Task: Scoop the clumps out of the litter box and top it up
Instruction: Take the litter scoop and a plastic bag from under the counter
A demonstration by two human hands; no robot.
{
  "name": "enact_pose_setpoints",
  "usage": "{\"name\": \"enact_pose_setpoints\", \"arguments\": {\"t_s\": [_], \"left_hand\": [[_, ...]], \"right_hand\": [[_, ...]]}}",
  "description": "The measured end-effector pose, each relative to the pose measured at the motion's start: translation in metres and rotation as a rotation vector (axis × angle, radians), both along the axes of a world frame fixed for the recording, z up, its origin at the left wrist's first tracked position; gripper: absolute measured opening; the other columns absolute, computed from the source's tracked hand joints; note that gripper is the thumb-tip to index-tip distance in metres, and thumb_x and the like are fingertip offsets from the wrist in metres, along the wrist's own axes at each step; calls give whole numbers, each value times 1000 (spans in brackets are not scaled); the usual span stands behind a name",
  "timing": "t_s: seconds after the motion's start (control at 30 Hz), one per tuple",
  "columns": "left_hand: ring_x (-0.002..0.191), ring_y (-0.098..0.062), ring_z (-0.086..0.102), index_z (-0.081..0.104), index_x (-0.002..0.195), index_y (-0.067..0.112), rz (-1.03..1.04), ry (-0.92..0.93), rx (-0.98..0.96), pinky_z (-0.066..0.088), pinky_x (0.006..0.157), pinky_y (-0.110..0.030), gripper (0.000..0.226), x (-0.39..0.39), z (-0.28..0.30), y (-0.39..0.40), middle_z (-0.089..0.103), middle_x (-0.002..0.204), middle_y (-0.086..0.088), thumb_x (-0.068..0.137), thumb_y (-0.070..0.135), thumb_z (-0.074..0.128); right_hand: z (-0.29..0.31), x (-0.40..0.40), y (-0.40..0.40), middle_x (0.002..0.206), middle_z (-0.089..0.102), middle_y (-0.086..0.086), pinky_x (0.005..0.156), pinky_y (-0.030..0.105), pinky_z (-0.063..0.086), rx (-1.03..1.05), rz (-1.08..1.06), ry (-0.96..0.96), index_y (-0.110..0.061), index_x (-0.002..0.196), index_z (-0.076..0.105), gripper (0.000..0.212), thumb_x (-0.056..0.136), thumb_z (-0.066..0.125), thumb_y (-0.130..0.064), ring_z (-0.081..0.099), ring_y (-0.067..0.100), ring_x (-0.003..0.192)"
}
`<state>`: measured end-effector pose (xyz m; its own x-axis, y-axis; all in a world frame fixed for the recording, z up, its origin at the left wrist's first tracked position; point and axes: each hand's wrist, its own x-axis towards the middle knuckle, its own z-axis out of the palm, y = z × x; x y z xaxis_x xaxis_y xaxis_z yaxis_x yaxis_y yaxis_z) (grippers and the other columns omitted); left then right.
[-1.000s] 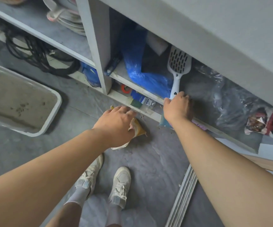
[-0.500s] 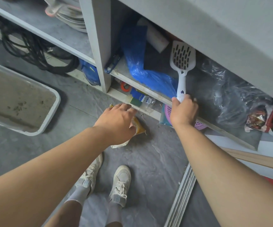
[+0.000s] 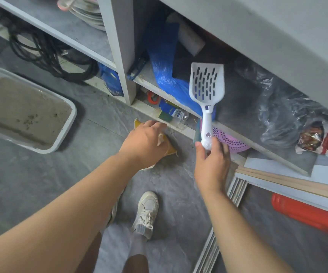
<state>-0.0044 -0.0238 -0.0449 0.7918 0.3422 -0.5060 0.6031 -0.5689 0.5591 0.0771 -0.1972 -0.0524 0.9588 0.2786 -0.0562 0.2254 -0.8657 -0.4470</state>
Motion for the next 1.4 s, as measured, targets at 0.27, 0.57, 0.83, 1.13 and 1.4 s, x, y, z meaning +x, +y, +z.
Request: {"name": "enact_pose_setpoints", "arguments": {"t_s": [0.27,0.57,0.83,1.13,1.4], "left_hand": [[124,-21,55,56,140,22,453,96,-121,44,98,-30,48,-54,-30,-13,58,139,0,93,32,62],[92,2,70,69,120,15,1193,-132,-708,53,80,-18,26,-66,-37,-26,74,109,0,96,26,66],[115,-25,68,61,130,11,1276,-258,-1129,46,107,-48,40,-79,-28,-22,70,127,-8,101,36,53],[89,-20,70,60,96,6,1181,-314,-997,59,76,-30,5,-77,-8,-18,75,114,-12,98,11,62],[79,-19,72,63,107,4,1293,-339,-932,60,67,-30,9,-78,4,-14,75,105,-12,100,8,59]], "right_hand": [[-13,-65,-20,104,60,13,75,40,51,61,81,79,-2,118,65,37,90,70,-25,60,32,90],[-18,-89,-2,103,60,6,74,33,44,67,215,142,-10,116,66,34,87,74,-25,57,27,91],[-22,-95,15,114,61,5,77,34,48,67,357,166,-11,120,66,39,84,77,-23,57,25,100],[-14,-95,22,114,58,2,80,32,47,53,494,245,-17,121,63,38,85,74,-28,56,22,103],[5,-58,33,118,49,-5,88,35,48,-99,791,411,-24,121,56,53,79,71,-52,51,19,110]]}}
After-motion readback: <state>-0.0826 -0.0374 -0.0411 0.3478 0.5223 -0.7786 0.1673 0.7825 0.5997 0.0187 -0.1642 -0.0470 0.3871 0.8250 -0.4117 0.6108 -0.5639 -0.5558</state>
